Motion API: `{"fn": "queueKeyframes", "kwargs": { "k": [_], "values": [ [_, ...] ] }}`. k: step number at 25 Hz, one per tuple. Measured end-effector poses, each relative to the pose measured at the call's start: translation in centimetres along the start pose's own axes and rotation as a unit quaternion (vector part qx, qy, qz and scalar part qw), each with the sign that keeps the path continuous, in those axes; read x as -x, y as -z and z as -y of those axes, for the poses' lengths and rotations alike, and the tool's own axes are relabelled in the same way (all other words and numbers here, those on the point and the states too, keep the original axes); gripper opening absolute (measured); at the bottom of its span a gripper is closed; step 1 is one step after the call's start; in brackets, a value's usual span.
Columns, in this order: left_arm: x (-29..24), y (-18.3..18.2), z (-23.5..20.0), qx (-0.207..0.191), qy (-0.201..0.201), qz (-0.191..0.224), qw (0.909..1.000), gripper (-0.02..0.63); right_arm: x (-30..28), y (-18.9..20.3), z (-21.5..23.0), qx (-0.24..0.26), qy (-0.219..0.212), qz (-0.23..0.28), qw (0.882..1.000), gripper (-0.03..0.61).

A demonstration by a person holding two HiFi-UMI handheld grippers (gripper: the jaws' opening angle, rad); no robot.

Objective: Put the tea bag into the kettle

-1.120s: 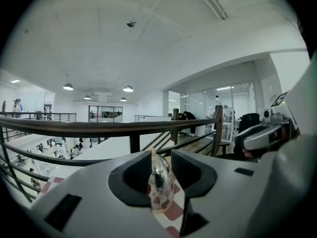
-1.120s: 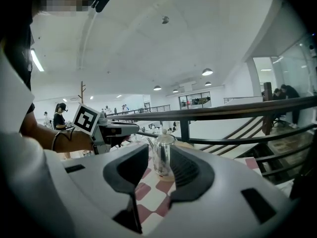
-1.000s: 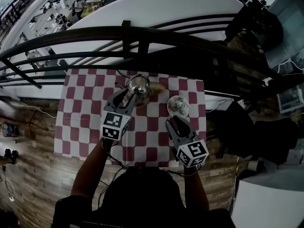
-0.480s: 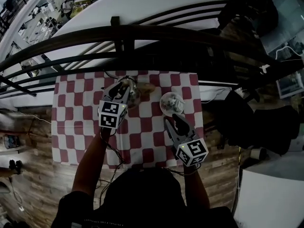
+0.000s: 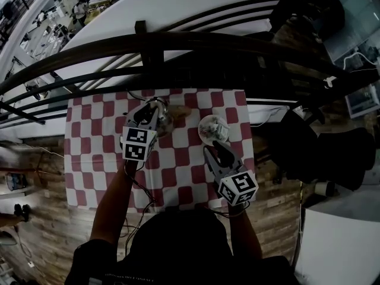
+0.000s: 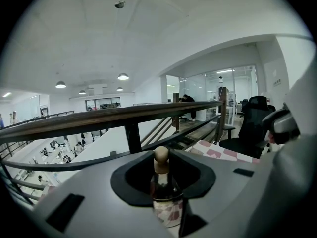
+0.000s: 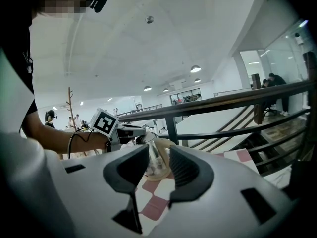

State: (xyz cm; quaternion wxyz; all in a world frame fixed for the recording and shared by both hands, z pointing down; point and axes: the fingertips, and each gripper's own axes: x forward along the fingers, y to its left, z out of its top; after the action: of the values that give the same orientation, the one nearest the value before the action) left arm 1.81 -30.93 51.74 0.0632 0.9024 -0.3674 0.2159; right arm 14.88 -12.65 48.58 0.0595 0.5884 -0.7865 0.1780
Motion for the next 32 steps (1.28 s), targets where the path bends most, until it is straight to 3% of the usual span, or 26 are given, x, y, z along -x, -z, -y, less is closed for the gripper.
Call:
{"fn": "queueKeyframes", "kwargs": {
  "k": [21, 32],
  "values": [
    [1.0, 0.0, 0.5, -0.011, -0.007, -0.009, 0.9999, 0.095, 0.8, 0.4, 0.2, -0.011, -0.008, 0.01, 1.0, 0.126],
    [2.8, -2.9, 1.9, -0.021, 0.003, 0.012, 0.9997, 0.095, 0.9, 0.2, 0.2, -0.008, -0.014, 0.013, 1.0, 0.126]
  ]
}}
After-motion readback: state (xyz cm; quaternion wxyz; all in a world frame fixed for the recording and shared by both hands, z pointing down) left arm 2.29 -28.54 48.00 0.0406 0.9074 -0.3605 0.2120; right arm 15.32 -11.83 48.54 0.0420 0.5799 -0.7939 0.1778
